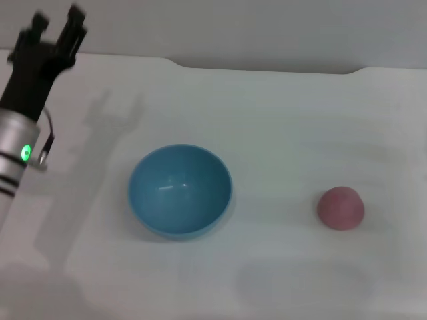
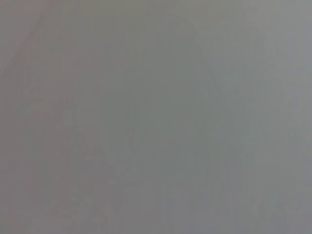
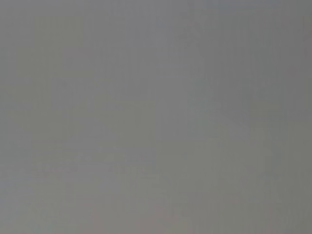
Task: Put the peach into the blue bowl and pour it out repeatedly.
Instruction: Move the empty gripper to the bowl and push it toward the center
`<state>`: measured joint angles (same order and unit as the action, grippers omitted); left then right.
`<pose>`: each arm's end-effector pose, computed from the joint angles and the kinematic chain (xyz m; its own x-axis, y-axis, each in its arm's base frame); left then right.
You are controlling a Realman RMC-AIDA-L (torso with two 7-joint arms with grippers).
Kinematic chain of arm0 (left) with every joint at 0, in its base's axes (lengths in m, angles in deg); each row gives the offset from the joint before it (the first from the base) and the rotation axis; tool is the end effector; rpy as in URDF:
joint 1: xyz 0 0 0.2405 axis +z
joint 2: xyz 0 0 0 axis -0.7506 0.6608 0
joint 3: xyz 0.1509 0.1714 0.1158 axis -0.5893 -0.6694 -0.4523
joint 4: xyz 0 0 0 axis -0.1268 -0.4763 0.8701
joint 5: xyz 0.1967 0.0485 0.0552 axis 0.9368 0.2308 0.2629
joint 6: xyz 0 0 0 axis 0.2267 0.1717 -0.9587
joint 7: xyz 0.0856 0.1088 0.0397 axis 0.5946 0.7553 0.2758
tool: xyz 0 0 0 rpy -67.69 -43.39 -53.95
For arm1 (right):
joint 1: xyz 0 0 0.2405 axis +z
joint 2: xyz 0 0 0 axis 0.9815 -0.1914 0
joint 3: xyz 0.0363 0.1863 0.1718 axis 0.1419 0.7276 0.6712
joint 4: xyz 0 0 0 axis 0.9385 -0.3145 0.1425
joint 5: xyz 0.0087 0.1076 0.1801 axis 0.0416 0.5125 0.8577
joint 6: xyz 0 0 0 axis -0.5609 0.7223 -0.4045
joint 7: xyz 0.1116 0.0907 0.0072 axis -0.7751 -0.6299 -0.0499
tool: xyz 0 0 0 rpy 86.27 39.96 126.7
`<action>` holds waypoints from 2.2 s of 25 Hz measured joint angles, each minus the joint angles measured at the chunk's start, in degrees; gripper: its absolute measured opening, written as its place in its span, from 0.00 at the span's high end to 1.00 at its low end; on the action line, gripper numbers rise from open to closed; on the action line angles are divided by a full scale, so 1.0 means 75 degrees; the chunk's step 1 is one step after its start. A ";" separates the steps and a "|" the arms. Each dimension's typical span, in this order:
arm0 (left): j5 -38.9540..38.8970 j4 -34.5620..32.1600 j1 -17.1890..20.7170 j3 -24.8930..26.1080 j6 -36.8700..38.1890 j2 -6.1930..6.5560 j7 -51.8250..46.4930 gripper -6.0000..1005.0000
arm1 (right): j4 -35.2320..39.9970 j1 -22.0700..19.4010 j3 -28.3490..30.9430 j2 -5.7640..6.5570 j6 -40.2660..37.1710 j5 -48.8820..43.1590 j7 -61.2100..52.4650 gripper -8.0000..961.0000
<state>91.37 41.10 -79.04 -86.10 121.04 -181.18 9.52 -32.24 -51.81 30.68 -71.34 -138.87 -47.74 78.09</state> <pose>-0.2967 0.3335 0.0096 0.3412 -0.1867 0.9213 0.8765 -0.2908 -0.3835 0.3255 0.3302 -0.0072 0.6931 0.1057 -0.7130 -0.7208 0.0946 -0.6867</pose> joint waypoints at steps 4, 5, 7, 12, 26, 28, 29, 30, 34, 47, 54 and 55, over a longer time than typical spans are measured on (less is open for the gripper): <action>0.0254 -0.0491 -0.0632 -0.0051 0.0368 -0.0015 -0.0054 0.24 | 0.0061 0.0016 0.0000 0.0001 0.0016 -0.0389 -0.0001 0.51; 0.0326 -0.0582 -0.0728 -0.0053 0.0353 -0.0008 -0.0122 0.25 | 0.0078 0.0021 -0.0001 0.0001 0.0016 -0.0496 -0.0001 0.51; 0.0565 -0.0966 -0.1017 -0.0056 0.0131 0.0004 -0.0529 0.26 | 0.0111 0.0031 0.0000 0.0001 0.0016 -0.0615 -0.0001 0.51; 0.0904 -0.2318 -0.1579 -0.0672 -0.1627 0.0011 -0.2431 0.28 | 0.0124 0.0050 -0.0002 0.0001 0.0017 -0.0689 -0.0001 0.51; 0.3288 -0.8468 0.0026 -0.8033 -0.5196 0.0095 -1.0599 0.42 | 0.0279 0.0118 -0.0055 0.0009 0.0434 -0.0709 -0.0002 0.51; 0.5281 -0.9397 0.0100 -0.8073 -0.4362 0.0097 -1.2699 0.42 | 0.0323 0.0119 -0.0052 0.0011 0.0453 -0.0694 -0.0006 0.51; 0.5956 -0.9640 0.0079 -0.8051 -0.3973 0.0097 -1.3317 0.42 | 0.0342 0.0119 -0.0051 0.0011 0.0459 -0.0688 -0.0008 0.51; 0.5956 -0.9640 0.0079 -0.8051 -0.3973 0.0097 -1.3317 0.42 | 0.0356 0.0125 -0.0050 0.0012 0.0462 -0.0683 -0.0009 0.51; 0.8036 -1.0445 -0.0017 -0.8021 -0.2487 0.0091 -1.5333 0.42 | 0.0485 0.0171 -0.0047 0.0025 0.0520 -0.0681 -0.0011 0.51; 0.9610 -1.2049 0.0313 -0.8078 0.0948 0.0048 -1.7103 0.42 | 0.0640 0.0331 -0.0035 0.0094 0.0881 -0.0657 -0.0026 0.51; 0.9657 -1.1399 0.0365 -0.8055 0.0647 0.0049 -1.7080 0.42 | 0.0763 0.0513 -0.0023 0.0078 0.1197 -0.0652 -0.0026 0.51; 0.9666 -1.1319 0.0353 -0.8008 0.0658 0.0060 -1.7095 0.42 | 0.0769 0.0539 -0.0022 0.0077 0.1258 -0.0651 -0.0026 0.51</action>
<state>163.86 -43.79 -76.40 -146.16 125.97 -180.74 -118.69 -26.48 -47.77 30.52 -70.77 -129.44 -52.63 77.90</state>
